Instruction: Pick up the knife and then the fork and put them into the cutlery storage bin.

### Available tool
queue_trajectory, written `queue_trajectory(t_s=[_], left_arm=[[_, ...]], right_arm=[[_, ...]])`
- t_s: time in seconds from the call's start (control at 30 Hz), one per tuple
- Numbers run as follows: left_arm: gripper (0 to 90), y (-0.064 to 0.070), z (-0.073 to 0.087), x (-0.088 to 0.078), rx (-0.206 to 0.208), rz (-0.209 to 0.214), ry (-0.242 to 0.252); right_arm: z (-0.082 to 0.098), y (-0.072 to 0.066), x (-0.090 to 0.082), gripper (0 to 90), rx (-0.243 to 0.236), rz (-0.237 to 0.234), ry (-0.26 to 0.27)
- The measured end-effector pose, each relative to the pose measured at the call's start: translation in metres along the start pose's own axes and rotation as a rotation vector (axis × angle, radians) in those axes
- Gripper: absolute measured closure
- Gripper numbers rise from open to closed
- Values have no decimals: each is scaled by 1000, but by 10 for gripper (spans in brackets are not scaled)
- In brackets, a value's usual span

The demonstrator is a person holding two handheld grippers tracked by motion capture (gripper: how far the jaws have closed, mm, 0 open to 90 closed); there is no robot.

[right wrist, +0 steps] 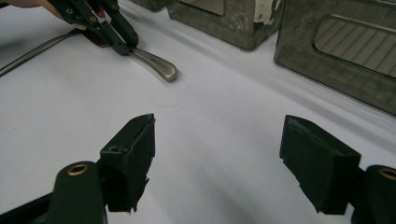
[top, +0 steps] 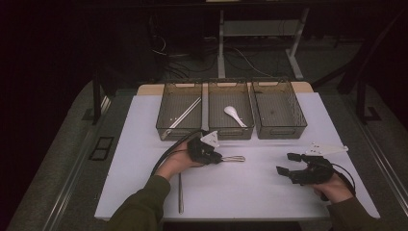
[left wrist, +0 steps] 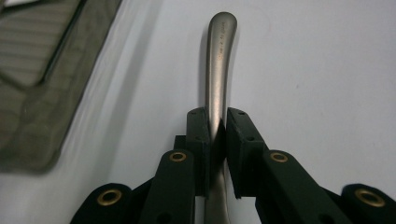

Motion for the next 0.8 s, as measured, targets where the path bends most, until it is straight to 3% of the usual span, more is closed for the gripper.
queue_trajectory(t_s=[0.1, 0.17, 0.27, 0.53, 0.67, 0.8], left_arm=[[789, -1, -8, -1, 19, -6, 15], [789, -1, -13, -1, 9, -13, 29], [789, -5, -17, 0, 26, -25, 17], [789, -7, -39, -3, 43, -9, 18], [789, -4, -46, -9, 38, -1, 13], [789, 4, -50, -14, 27, 16, 14]], right_arm=[[-2, 0, 0, 266, -5, -1, 4], [-2, 0, 0, 267, 0, -3, 1], [-3, 1, 0, 268, 0, -3, 2], [-8, 1, -3, 259, 3, -18, 13], [-15, -3, -4, 234, -30, -47, 1], [-29, -13, -3, 238, -106, -103, -19]])
Point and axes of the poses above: each handheld gripper's, and its own axes: x roughly forward along the jaws, z roughly out of its underside, y roughly to its right, the point moved 7 cm from there along x, roughly forward along the jaws, and after that the axes turned 6 degrees about -y, right-handed, at the moved point
